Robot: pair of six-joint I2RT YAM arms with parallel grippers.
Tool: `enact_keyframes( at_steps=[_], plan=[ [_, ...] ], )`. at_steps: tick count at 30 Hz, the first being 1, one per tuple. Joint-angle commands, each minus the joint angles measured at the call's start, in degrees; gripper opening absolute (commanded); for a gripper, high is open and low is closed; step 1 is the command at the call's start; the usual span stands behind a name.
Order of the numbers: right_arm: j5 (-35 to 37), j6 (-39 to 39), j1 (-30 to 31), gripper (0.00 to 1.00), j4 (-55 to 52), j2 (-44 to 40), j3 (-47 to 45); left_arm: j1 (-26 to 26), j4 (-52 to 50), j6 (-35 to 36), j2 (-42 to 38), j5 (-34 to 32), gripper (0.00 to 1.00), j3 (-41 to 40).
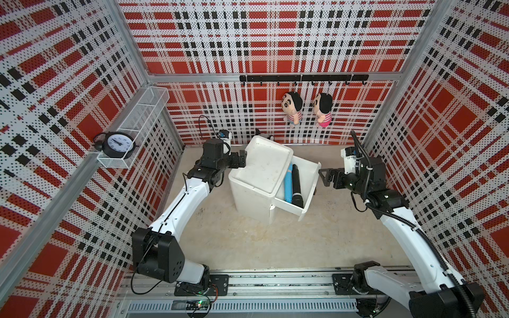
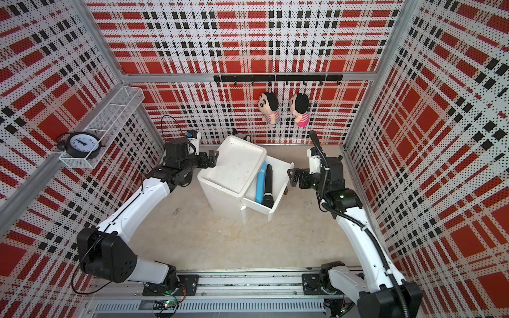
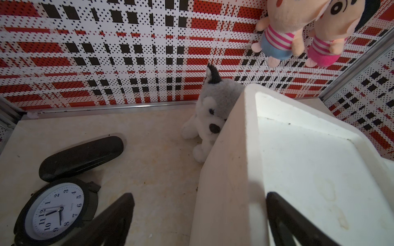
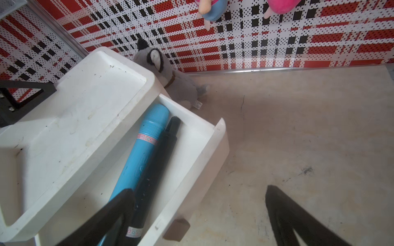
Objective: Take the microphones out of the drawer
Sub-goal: Open the drawer in the storage box, then pick up the microphone from the drawer.
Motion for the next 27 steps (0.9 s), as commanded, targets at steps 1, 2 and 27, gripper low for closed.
enact_keyframes(
  at_steps=[1,2,27],
  plan=[
    [4.44,-4.81,2.50,1.00,-13.07,4.83,8.54,0.09,-5.52,1.77,1.68,2.09,0.99,-0.69],
    [5.85,-5.41,3.74,1.00,-15.18,6.50,11.74,0.09,-5.48,1.78,1.50,2.33,0.98,-0.85],
    [10.05,-4.45,17.08,0.83,-45.56,40.45,51.53,4.40,-3.88,1.39,-6.51,7.74,0.98,-3.72]
  ],
)
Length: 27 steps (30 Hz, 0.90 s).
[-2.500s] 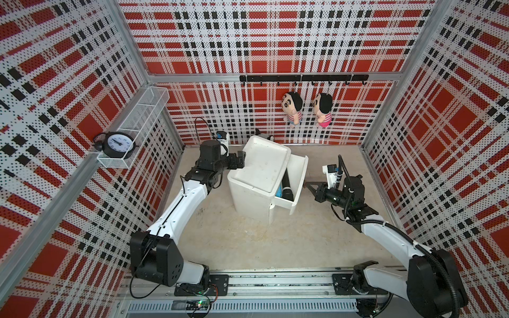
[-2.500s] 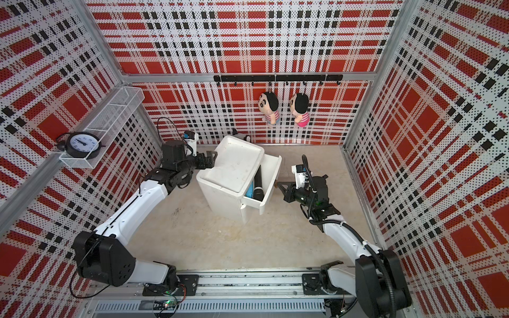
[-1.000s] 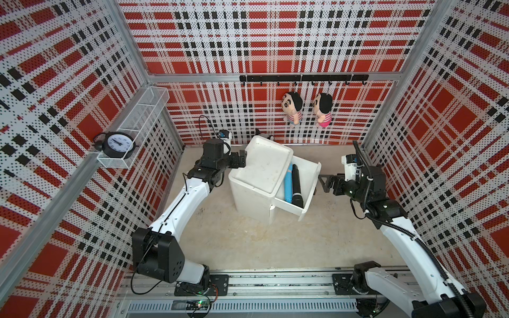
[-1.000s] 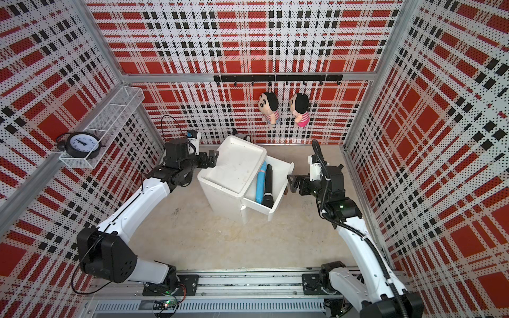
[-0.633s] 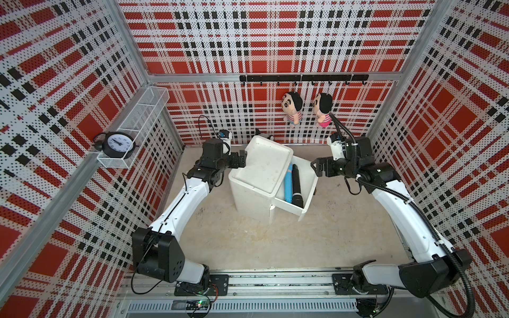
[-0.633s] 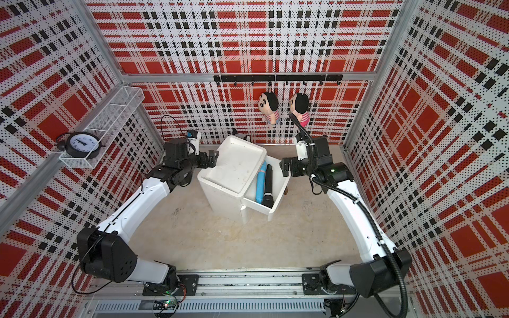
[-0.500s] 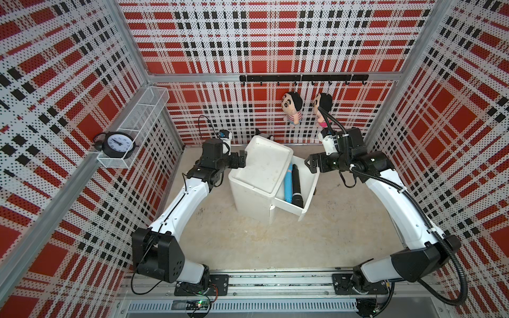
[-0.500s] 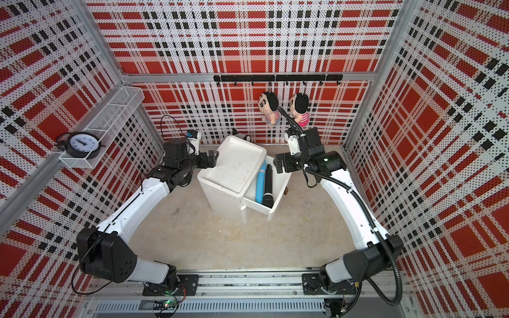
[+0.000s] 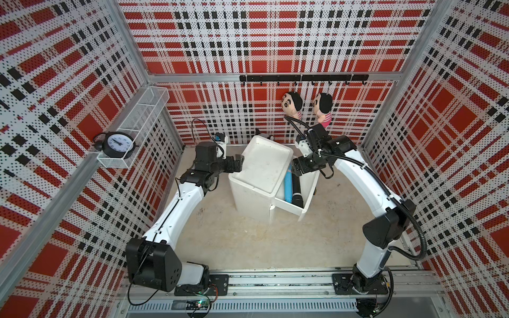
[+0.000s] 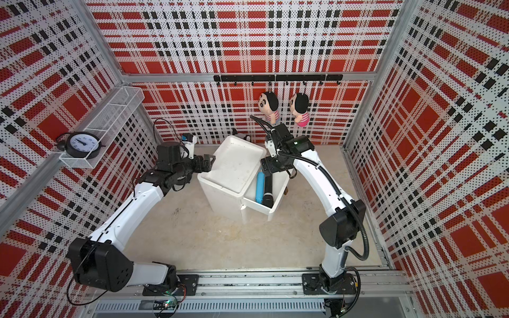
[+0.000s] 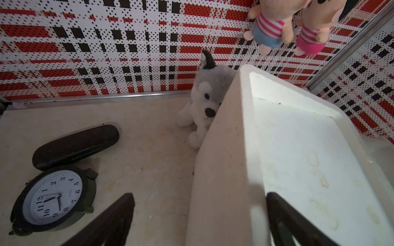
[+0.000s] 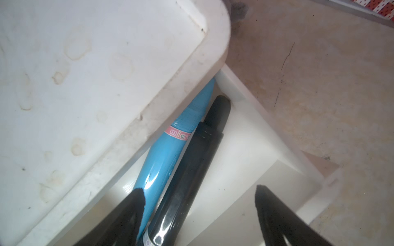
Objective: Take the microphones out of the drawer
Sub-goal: Pick up the microphone from the drawer.
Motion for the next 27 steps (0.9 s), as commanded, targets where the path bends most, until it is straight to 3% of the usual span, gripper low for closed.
enact_keyframes(
  at_steps=[1,17,27],
  plan=[
    [1.44,1.01,0.79,0.83,-4.04,0.49,1.47,0.88,-0.56,0.32,-1.97,1.27,0.98,-0.88],
    [1.92,2.78,1.51,0.67,2.31,-0.71,-9.10,0.92,-0.40,-0.09,-2.65,1.68,0.98,-1.38],
    [2.29,4.69,1.53,0.51,6.58,0.43,-11.70,1.25,-0.23,-0.15,-2.86,2.14,0.98,-1.39]
  ],
)
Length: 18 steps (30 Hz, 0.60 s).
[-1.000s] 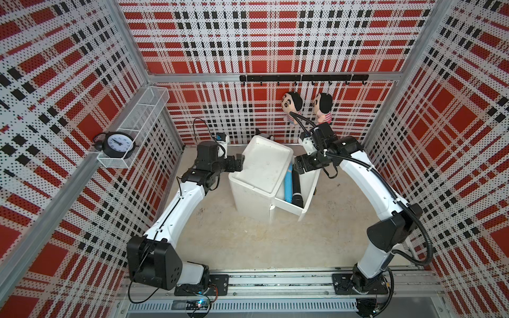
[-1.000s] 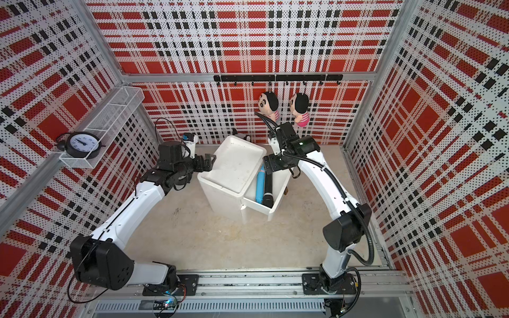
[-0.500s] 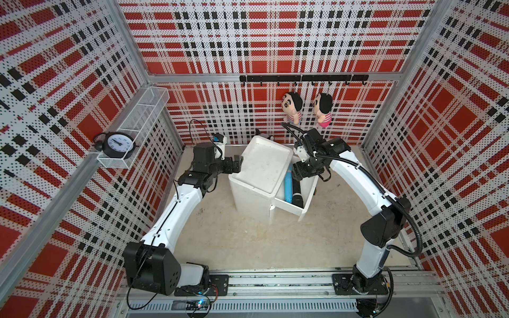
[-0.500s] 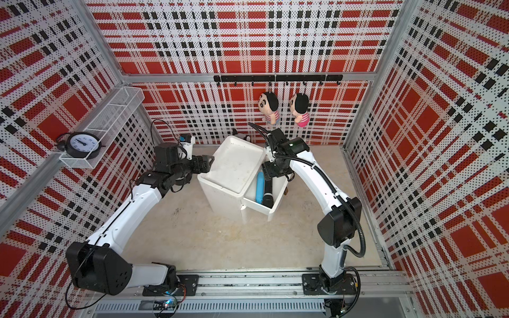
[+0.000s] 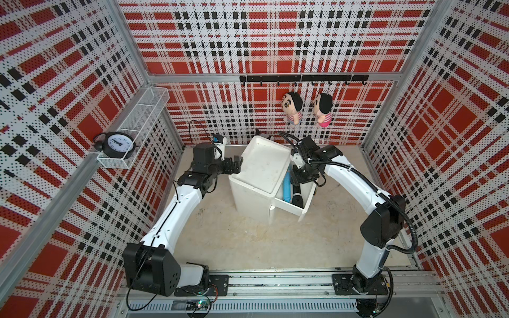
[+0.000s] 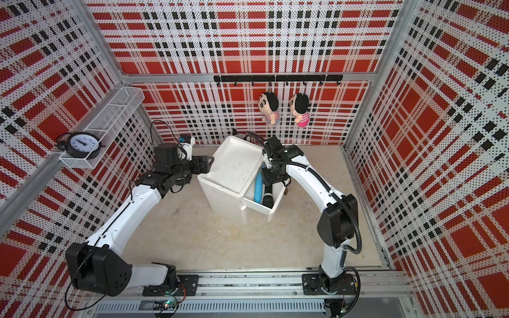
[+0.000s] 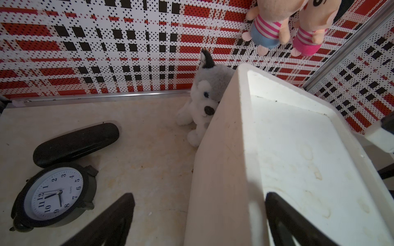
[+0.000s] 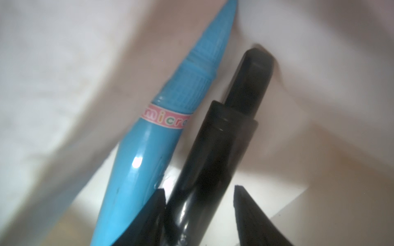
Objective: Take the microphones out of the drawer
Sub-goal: Pick up the microphone from the drawer.
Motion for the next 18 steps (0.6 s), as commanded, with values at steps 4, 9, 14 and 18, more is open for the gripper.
enact_keyframes(
  at_steps=[4,9,14,18],
  plan=[
    [3.01,1.85,0.10,0.47,2.58,0.20,-1.84,0.94,0.06,-0.10,-1.55,0.78,0.98,-0.37],
    [7.13,3.87,2.00,0.45,3.83,1.04,-2.47,0.95,0.10,-0.12,-1.57,0.80,0.98,-0.39],
    [6.79,5.56,2.50,0.43,5.67,1.62,-3.75,0.97,0.11,-0.19,-1.62,0.87,0.98,-0.42],
    [9.37,6.04,3.06,0.38,5.56,1.97,-3.43,0.95,0.11,-0.25,-1.68,0.95,0.98,-0.33]
  ],
)
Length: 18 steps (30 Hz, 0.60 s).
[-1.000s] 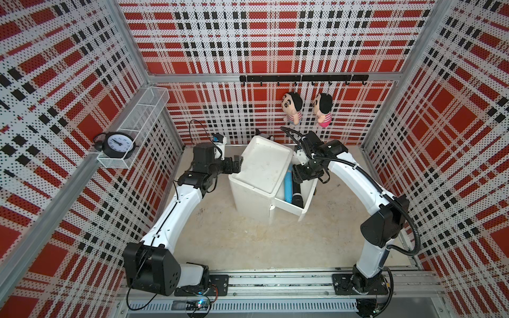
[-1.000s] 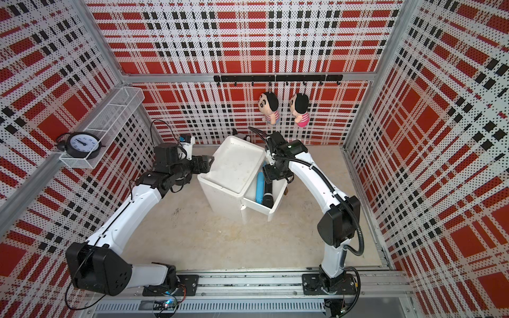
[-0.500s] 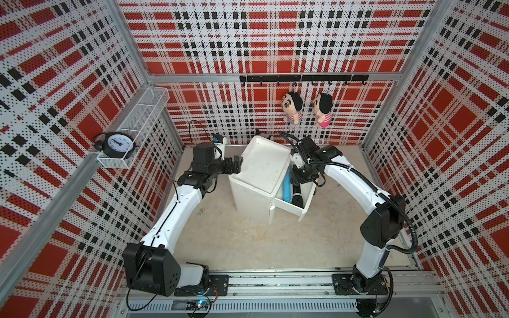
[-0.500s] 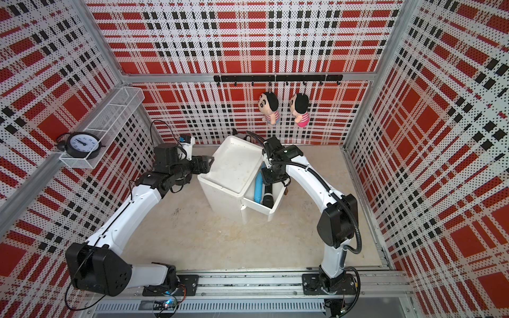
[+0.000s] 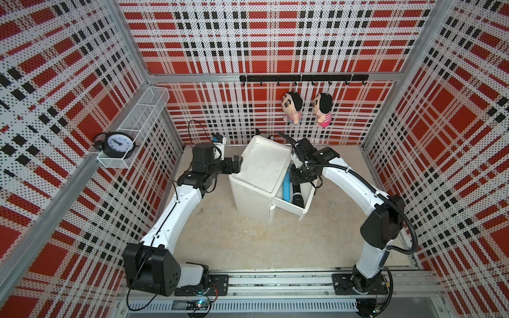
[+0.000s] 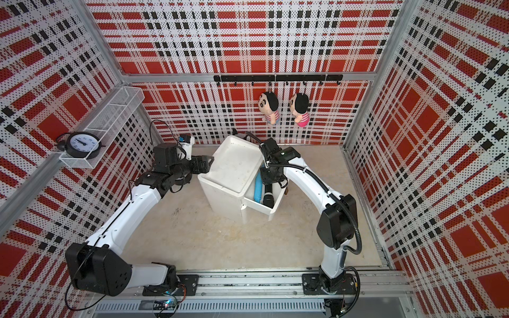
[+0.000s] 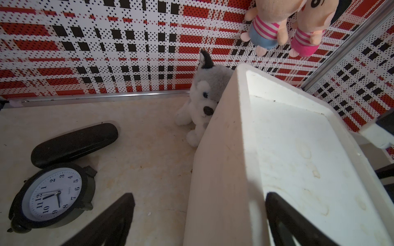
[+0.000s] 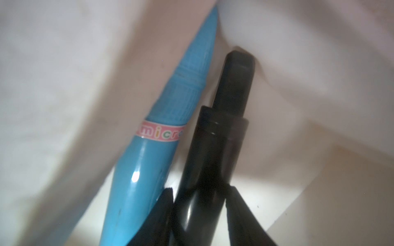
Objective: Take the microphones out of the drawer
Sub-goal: Pick up the microphone from the drawer.
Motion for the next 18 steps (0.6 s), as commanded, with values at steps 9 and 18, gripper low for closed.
enact_keyframes(
  at_steps=[9,18],
  plan=[
    [11.88,-0.45,2.10,0.34,-0.16,2.46,-0.43,0.74,0.11,-0.31,-1.40,0.19,0.98,-0.17],
    [12.72,1.70,2.20,0.52,0.43,0.74,-2.34,0.74,0.11,-0.39,-1.42,0.45,0.98,-0.18]
  ],
)
